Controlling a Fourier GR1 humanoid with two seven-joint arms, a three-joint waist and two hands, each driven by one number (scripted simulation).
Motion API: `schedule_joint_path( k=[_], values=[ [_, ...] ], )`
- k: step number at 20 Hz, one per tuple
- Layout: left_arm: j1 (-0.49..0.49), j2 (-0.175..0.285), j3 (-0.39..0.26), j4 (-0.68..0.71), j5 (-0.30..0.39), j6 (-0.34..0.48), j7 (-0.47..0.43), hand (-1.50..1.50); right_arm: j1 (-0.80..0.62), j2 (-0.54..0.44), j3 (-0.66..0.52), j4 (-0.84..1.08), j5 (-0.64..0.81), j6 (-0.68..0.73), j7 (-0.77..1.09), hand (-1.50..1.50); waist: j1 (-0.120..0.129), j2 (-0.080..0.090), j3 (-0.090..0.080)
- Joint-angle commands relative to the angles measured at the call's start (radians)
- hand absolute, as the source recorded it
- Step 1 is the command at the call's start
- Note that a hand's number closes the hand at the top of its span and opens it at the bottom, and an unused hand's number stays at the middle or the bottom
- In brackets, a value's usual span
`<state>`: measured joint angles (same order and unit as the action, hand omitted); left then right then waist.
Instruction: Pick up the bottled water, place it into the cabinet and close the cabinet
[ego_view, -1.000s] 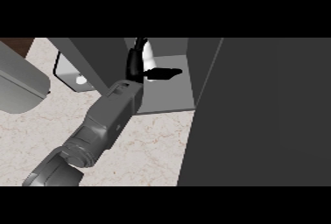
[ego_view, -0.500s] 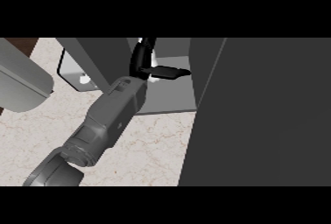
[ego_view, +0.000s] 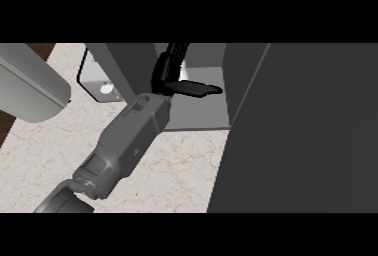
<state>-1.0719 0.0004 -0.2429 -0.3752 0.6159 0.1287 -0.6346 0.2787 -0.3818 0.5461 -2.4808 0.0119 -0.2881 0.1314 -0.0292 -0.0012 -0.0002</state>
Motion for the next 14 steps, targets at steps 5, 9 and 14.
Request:
schedule_joint_path(
  k=[5, 9, 14],
  values=[
    [0.237, 0.000, -0.087, -0.352, -0.002, 0.022, 0.111, 1.50, -0.067, 0.004, -0.046, -0.045, 0.018, -0.020, 0.122, -1.50, 0.055, -0.010, 0.000],
    [0.383, 0.067, -0.119, -0.468, -0.015, 0.015, 0.137, 1.50, -0.023, -0.073, 0.036, -0.051, 0.117, 0.027, 0.062, -1.50, 0.054, -0.014, -0.001],
    [0.577, 0.142, -0.173, -0.672, -0.029, -0.005, 0.165, 1.50, -0.078, -0.144, 0.073, -0.077, 0.102, 0.077, 0.185, 1.50, 0.065, -0.014, -0.002]
  ],
)
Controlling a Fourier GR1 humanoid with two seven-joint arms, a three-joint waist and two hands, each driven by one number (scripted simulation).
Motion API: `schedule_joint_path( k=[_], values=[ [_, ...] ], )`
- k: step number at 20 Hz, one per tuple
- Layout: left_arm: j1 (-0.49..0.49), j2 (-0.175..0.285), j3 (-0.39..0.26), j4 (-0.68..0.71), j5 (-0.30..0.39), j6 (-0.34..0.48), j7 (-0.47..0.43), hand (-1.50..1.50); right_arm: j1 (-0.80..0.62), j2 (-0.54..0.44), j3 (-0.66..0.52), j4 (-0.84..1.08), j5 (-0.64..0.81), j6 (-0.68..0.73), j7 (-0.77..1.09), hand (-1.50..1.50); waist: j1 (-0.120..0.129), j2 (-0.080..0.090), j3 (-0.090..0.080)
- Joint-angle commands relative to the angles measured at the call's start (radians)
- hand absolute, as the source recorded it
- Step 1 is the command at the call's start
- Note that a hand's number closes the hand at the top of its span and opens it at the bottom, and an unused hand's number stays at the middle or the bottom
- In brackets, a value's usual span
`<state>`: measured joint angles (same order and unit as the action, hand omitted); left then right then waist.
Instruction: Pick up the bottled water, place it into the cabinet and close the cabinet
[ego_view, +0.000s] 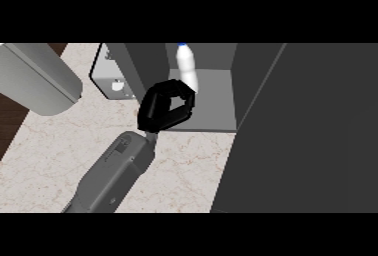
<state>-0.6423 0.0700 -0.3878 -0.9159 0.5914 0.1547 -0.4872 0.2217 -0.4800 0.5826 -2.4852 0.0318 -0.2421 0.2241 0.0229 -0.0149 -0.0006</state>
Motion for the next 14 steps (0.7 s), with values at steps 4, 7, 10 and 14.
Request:
schedule_joint_path(
  k=[4, 7, 10, 14],
  values=[
    [0.297, 0.137, -0.057, -0.353, -0.025, 0.018, 0.054, 1.50, -0.058, -0.029, 0.098, -0.109, 0.038, 0.045, 0.191, 1.50, 0.007, 0.002, -0.001],
    [0.364, 0.188, -0.035, -0.508, -0.021, 0.054, 0.107, 1.50, -0.098, 0.048, 0.179, -0.080, 0.041, 0.025, 0.233, 1.50, 0.000, 0.005, 0.000],
    [0.503, 0.221, -0.032, -0.563, -0.028, 0.005, 0.041, 1.50, -0.167, 0.098, 0.197, -0.062, 0.040, 0.030, 0.253, 1.50, -0.004, 0.009, 0.000],
    [0.566, 0.270, 0.002, -0.636, -0.020, -0.001, 0.067, 1.50, -0.275, 0.202, 0.318, -0.002, 0.109, 0.010, 0.357, 1.50, -0.006, 0.009, -0.001]
  ],
)
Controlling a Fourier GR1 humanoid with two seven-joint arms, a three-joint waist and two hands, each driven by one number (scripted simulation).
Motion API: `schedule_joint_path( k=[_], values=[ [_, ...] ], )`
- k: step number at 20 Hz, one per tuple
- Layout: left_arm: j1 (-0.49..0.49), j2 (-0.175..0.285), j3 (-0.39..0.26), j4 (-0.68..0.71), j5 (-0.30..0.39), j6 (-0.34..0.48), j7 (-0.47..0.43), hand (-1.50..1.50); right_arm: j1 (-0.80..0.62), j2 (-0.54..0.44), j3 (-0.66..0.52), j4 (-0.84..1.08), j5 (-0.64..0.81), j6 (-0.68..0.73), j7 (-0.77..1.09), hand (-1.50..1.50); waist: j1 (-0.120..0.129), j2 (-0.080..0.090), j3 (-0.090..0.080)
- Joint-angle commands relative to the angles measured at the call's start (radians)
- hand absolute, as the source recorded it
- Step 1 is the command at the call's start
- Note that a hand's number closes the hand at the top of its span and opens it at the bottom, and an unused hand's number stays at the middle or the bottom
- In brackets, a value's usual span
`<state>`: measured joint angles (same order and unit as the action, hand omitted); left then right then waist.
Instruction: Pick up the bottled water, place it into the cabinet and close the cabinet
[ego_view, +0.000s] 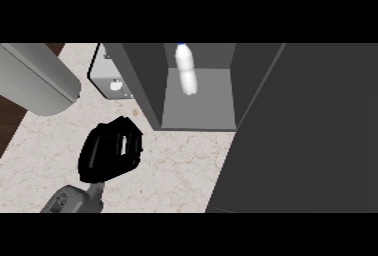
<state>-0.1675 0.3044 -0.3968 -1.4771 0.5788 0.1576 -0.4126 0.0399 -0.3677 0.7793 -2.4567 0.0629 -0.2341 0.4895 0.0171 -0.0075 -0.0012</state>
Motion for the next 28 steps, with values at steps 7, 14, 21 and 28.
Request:
schedule_joint_path(
  k=[7, 14, 21, 28],
  values=[
    [0.251, 0.117, 0.090, -0.186, 0.041, -0.091, -0.049, 1.50, -0.300, 0.347, 0.199, 0.140, 0.118, -0.005, 0.237, 1.50, 0.004, 0.003, -0.001],
    [0.327, 0.169, 0.152, -0.212, 0.095, -0.167, -0.051, 1.50, -0.515, 0.357, 0.173, 0.284, 0.218, -0.105, 0.208, 1.50, 0.021, 0.002, -0.003],
    [0.313, 0.207, 0.221, -0.211, 0.127, -0.205, -0.038, 1.50, -0.601, 0.356, 0.027, 0.410, 0.160, -0.203, 0.211, 1.50, 0.036, 0.015, -0.003],
    [0.347, 0.242, 0.244, -0.254, 0.144, -0.241, -0.005, 1.50, -0.767, 0.364, -0.200, 0.687, -0.095, -0.223, 0.098, 1.50, 0.041, 0.020, 0.002]
  ],
)
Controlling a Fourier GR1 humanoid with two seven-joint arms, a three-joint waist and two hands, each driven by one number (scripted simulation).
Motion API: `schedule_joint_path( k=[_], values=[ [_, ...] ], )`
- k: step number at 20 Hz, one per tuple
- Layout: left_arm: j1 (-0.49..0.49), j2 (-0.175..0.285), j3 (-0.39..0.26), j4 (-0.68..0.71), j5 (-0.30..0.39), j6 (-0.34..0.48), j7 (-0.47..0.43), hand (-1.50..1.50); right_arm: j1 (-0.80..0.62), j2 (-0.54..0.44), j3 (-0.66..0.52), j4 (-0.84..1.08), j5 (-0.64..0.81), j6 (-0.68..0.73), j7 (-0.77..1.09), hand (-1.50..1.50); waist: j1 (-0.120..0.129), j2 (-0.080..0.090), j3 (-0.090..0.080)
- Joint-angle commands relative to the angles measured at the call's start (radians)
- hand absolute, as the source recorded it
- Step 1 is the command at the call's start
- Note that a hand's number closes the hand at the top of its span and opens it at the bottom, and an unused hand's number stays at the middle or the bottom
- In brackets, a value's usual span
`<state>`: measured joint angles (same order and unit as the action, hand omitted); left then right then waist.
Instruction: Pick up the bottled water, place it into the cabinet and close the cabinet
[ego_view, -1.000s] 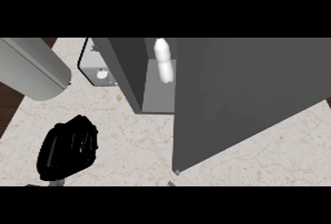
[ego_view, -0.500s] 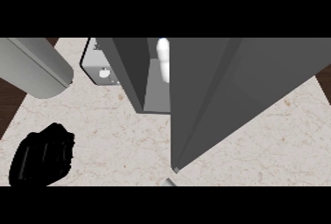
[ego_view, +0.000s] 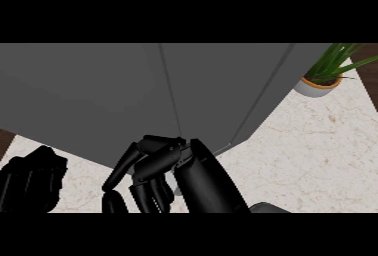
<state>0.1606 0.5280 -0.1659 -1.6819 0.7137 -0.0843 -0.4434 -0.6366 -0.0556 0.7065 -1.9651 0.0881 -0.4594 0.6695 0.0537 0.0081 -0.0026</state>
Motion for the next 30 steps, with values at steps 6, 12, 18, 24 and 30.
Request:
schedule_joint_path(
  k=[6, 12, 18, 24, 30],
  values=[
    [0.118, 0.052, 0.091, -0.040, 0.048, -0.099, -0.015, 1.50, -0.130, 0.051, -0.328, 0.432, -0.328, 0.196, -0.223, 1.50, -0.010, -0.001, 0.003],
    [0.067, 0.018, 0.096, 0.020, 0.027, -0.106, -0.014, 1.50, -0.220, -0.033, -0.472, 0.717, -0.389, 0.407, -0.389, 1.50, -0.028, 0.002, 0.003],
    [0.048, 0.035, 0.106, 0.023, 0.024, -0.123, -0.002, 1.50, -0.289, -0.040, -0.510, 0.834, -0.393, 0.432, -0.420, 1.50, -0.015, 0.009, 0.002],
    [0.032, 0.061, 0.125, 0.014, 0.045, -0.143, 0.021, 1.50, -0.268, -0.067, -0.516, 0.871, -0.397, 0.469, -0.475, 1.50, -0.013, 0.012, 0.002],
    [0.011, 0.028, 0.095, 0.007, 0.025, -0.123, 0.021, 1.50, -0.257, -0.095, -0.526, 0.900, -0.402, 0.505, -0.521, 1.50, -0.017, 0.017, 0.002]
  ],
)
